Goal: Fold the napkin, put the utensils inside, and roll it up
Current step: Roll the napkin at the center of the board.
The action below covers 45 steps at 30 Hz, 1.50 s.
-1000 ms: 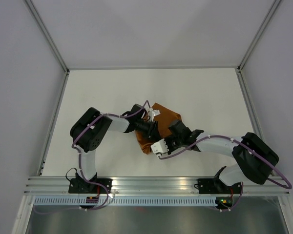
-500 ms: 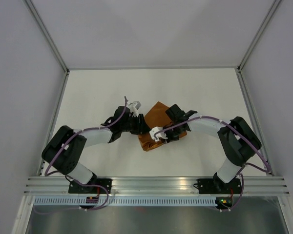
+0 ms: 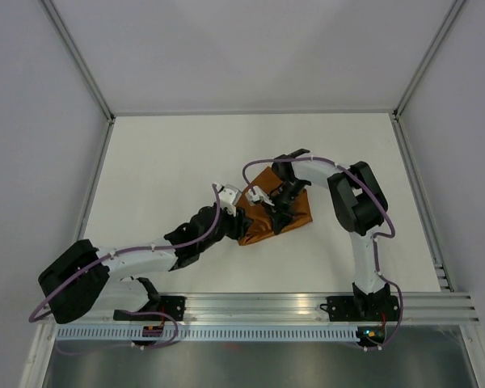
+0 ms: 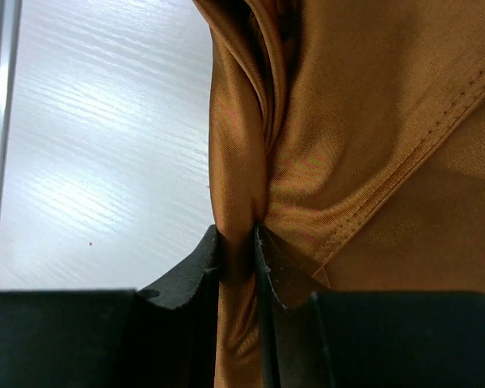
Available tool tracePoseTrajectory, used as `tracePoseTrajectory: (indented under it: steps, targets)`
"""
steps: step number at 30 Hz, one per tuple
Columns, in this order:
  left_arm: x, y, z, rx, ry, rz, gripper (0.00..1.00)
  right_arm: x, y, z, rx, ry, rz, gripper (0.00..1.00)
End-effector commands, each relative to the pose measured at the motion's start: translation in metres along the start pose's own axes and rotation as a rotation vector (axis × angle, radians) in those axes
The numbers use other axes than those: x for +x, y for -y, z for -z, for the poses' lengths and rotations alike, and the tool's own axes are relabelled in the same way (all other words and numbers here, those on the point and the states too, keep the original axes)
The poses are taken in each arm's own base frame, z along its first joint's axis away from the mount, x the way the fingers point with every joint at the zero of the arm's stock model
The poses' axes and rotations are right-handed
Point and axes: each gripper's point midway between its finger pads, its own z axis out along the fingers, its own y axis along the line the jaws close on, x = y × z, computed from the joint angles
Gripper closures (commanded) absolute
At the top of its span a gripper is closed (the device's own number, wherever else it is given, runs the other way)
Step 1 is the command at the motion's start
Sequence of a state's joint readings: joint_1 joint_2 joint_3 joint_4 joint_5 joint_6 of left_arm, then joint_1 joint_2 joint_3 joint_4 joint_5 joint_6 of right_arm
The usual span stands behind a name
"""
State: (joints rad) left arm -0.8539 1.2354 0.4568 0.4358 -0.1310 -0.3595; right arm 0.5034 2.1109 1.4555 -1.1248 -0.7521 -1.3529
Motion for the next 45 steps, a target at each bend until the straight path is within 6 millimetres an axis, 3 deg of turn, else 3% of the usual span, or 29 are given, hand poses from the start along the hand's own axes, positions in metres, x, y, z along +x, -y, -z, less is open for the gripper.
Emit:
tracePoseTrajectory:
  steps: [1,6,7,9,10,12,16,24,34,38,45]
  targets:
    - [-0.019,-0.001,-0.006,-0.087,0.103,-0.181,0.49,0.025,-0.011,-0.007,-0.125,-0.042,-0.083,1.0]
    - [0.007,0.028,-0.015,-0.012,0.045,-0.347,0.48,0.024,-0.005,-0.004,-0.133,-0.04,-0.125,1.0]
    - [0.008,0.043,-0.019,0.025,0.039,-0.379,0.48,0.025,-0.005,-0.005,-0.136,-0.039,-0.13,1.0]
    - [0.029,0.048,-0.028,0.038,-0.032,-0.47,0.48,0.025,-0.004,-0.005,-0.137,-0.042,-0.138,1.0]
    - [0.029,0.062,-0.032,0.083,-0.034,-0.497,0.48,0.025,-0.004,-0.005,-0.136,-0.04,-0.142,1.0]
    - [0.046,0.07,-0.04,0.116,-0.092,-0.553,0.48,0.025,-0.002,-0.005,-0.134,-0.041,-0.146,0.99]
    - [0.052,0.086,-0.051,0.172,-0.123,-0.596,0.48,0.026,-0.001,-0.006,-0.134,-0.044,-0.155,1.0]
    - [0.076,0.094,-0.064,0.243,-0.195,-0.654,0.48,0.026,0.0,-0.006,-0.131,-0.048,-0.167,1.0]
    - [0.093,0.078,-0.076,0.204,-0.242,-0.678,0.5,0.027,0.002,-0.006,-0.124,-0.05,-0.175,0.99]
    - [0.099,0.076,-0.079,0.205,-0.274,-0.691,0.59,0.028,0.001,-0.007,-0.12,-0.051,-0.18,0.99]
    - [0.112,0.074,-0.076,0.229,-0.345,-0.681,0.91,0.028,0.003,-0.003,-0.088,-0.037,-0.183,0.99]
